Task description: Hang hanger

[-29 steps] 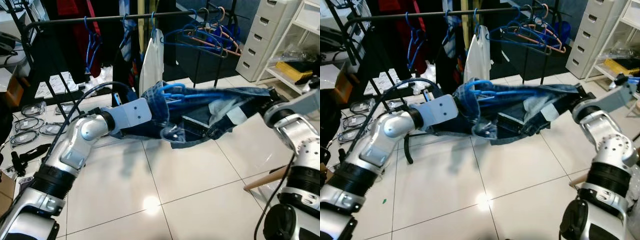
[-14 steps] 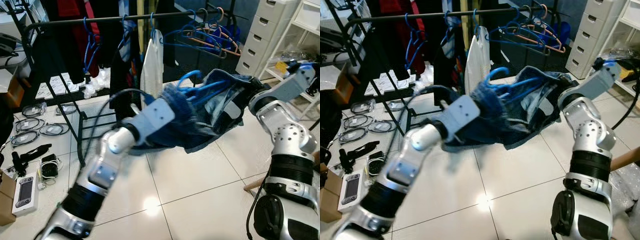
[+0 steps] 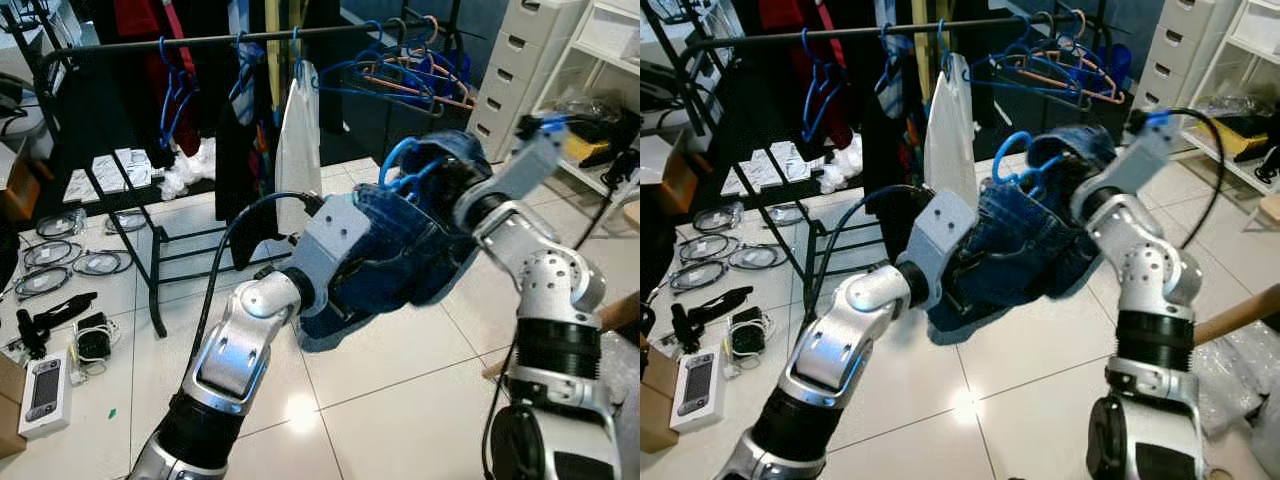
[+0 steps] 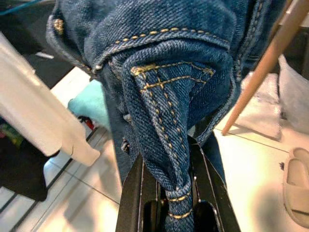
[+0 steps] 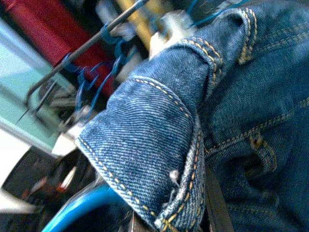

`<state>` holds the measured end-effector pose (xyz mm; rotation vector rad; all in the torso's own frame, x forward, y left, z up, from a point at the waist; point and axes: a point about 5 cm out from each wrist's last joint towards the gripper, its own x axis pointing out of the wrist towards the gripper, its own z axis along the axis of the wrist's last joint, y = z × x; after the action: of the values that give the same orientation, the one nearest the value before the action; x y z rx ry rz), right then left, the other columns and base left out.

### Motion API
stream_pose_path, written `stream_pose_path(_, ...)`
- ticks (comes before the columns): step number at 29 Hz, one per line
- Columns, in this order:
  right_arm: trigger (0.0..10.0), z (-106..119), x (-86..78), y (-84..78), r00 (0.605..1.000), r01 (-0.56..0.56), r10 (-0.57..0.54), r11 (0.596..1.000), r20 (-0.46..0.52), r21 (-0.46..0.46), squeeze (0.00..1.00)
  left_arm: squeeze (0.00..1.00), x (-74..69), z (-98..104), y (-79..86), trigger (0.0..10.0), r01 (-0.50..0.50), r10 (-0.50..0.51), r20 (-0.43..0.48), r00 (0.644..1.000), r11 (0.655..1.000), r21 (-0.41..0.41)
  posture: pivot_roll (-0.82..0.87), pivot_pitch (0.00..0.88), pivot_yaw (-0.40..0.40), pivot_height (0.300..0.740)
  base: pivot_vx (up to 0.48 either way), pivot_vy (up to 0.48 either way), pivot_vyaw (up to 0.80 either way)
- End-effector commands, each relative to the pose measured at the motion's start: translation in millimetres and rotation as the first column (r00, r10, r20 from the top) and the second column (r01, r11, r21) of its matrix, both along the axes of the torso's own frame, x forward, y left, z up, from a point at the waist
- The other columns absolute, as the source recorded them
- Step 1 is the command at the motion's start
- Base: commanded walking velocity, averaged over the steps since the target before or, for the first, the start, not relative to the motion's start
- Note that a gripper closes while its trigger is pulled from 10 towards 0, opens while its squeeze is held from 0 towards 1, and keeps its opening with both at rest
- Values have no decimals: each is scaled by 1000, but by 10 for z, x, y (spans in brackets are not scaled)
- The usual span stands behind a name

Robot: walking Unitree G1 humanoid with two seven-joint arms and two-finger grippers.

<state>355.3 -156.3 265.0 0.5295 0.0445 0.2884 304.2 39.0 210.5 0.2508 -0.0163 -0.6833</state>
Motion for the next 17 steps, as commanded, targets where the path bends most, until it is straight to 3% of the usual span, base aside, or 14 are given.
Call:
stream_pose_path(1,0,14,-65,235,991,-134,134,991,17,-8,0,0,-29,91,-69,10000,28,-27,17,999,999,-27,-96,90,19,740,0,0,0)
stream_pose_path(6,0,50,-104,285,986,-165,165,986,27,-16,0,0,-4,94,-6,10000,-11,11,0,1000,999,-33,-98,96,21,740,0,0,0)
stream_pose_path(7,1098,16,-127,278,985,-173,174,983,15,-55,0,0,7,114,23,10000,-27,27,3,1000,999,-40,-96,102,19,740,0,0,0)
stream_pose_path(9,1098,16,-127,278,985,-173,174,983,15,-55,0,0,7,114,23,10000,-27,27,3,1000,999,-40,-96,102,19,740,0,0,0)
stream_pose_path(10,3804,-42,-149,236,985,-172,173,980,1,-99,0,0,41,136,86,10000,-58,59,15,998,998,-39,-96,107,16,740,0,0,0)
stream_pose_path(12,3804,-42,-149,236,985,-172,173,980,1,-99,0,0,41,136,86,10000,-58,59,15,998,998,-39,-96,107,16,740,0,0,0)
stream_pose_path(13,10000,-104,-175,165,986,-166,165,976,-14,-142,0,0,86,160,173,10000,-100,101,19,995,994,-43,-98,108,16,740,0,0,0)
stream_pose_path(15,10000,-104,-175,165,986,-166,165,976,-14,-142,0,0,86,160,173,10000,-100,101,19,995,994,-43,-98,108,16,740,0,0,0)
stream_pose_path(16,10000,-159,-242,119,979,-203,204,959,-18,-198,529,0,138,186,270,10000,-144,145,28,989,988,-47,-98,108,16,740,0,0,0)
stream_pose_path(17,10000,-159,-242,119,979,-203,204,959,-18,-198,529,0,138,186,270,10000,-144,145,28,989,988,-47,-98,108,16,740,0,0,0)
